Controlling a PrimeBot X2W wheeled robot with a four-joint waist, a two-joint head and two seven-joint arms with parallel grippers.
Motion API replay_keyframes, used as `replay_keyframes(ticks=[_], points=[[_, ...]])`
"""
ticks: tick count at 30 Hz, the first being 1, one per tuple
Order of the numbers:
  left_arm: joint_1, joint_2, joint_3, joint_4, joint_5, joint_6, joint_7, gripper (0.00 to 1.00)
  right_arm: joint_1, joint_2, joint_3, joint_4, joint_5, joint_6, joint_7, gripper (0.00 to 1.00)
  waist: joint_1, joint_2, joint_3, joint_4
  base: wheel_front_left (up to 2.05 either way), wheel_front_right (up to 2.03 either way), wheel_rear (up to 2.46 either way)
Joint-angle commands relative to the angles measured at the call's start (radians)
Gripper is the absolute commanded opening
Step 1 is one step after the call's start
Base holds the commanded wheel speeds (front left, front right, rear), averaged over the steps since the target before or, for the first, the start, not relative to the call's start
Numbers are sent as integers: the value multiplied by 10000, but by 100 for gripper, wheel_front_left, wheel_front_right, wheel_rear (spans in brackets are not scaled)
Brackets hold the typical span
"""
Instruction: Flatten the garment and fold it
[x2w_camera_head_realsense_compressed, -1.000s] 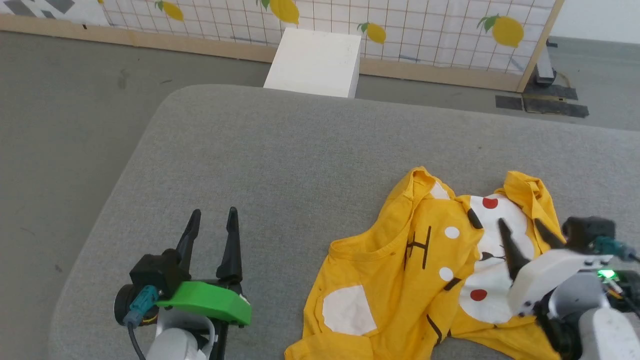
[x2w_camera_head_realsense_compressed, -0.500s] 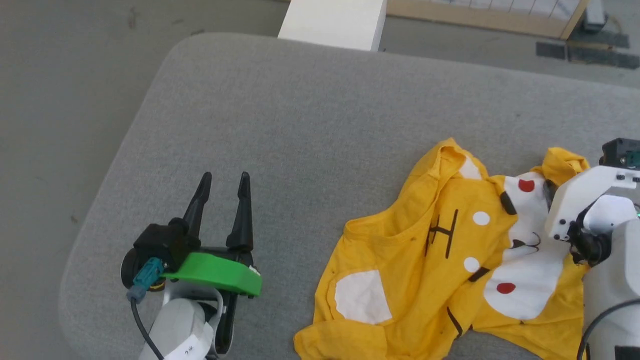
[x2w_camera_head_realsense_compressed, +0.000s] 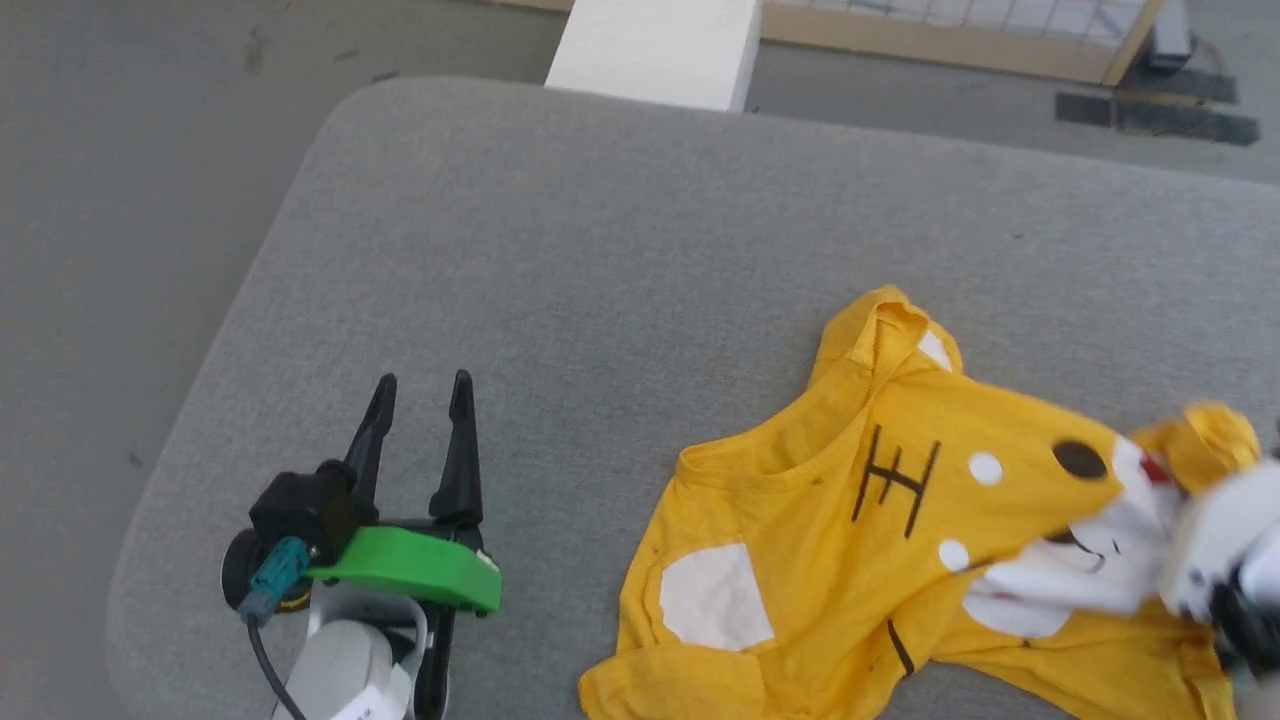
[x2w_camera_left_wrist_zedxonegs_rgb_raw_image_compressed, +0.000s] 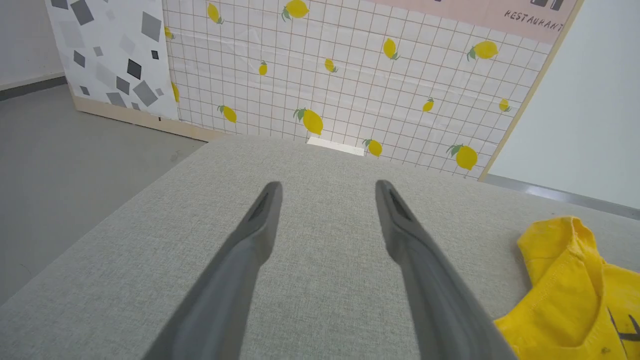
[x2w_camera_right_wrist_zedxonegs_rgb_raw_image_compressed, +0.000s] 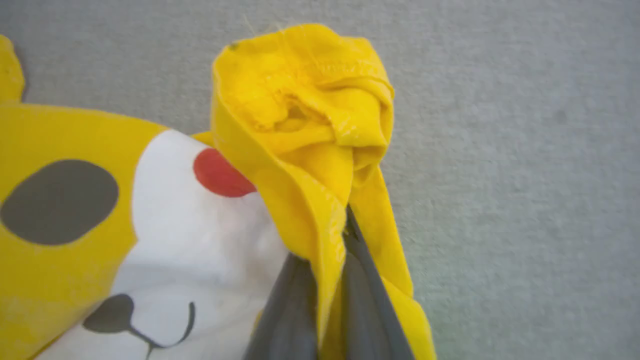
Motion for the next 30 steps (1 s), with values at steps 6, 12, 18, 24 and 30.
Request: replay_keyframes(ticks=[6, 12, 18, 24, 30], points=[[423, -20, 122, 96, 236, -161, -38, 100, 3018, 206, -1049, -2737, 1205, -19, 465, 0, 0, 0, -1082, -1130, 0, 0, 0], [571, -20, 59, 205, 330, -299, -38, 100, 4068, 213, -1165, -3227, 2554, -19, -506, 100, 0, 0, -1224, -1436, 0, 0, 0], [591, -20, -453, 449, 443, -501, -38, 100, 4075, 214, -168, -3672, 2471, -19, -3068, 100, 0, 0, -1239, -1393, 0, 0, 0], [482, 30, -1874, 1093, 497, -739, 988, 100, 4058, 215, 893, -3651, 2524, -19, -4444, 100, 0, 0, -1216, -1161, 0, 0, 0], [550, 496, -3479, 1383, 139, -815, 3384, 100, 3958, 215, 1494, -3295, 2722, -19, -4609, 100, 0, 0, -1245, -1064, 0, 0, 0]])
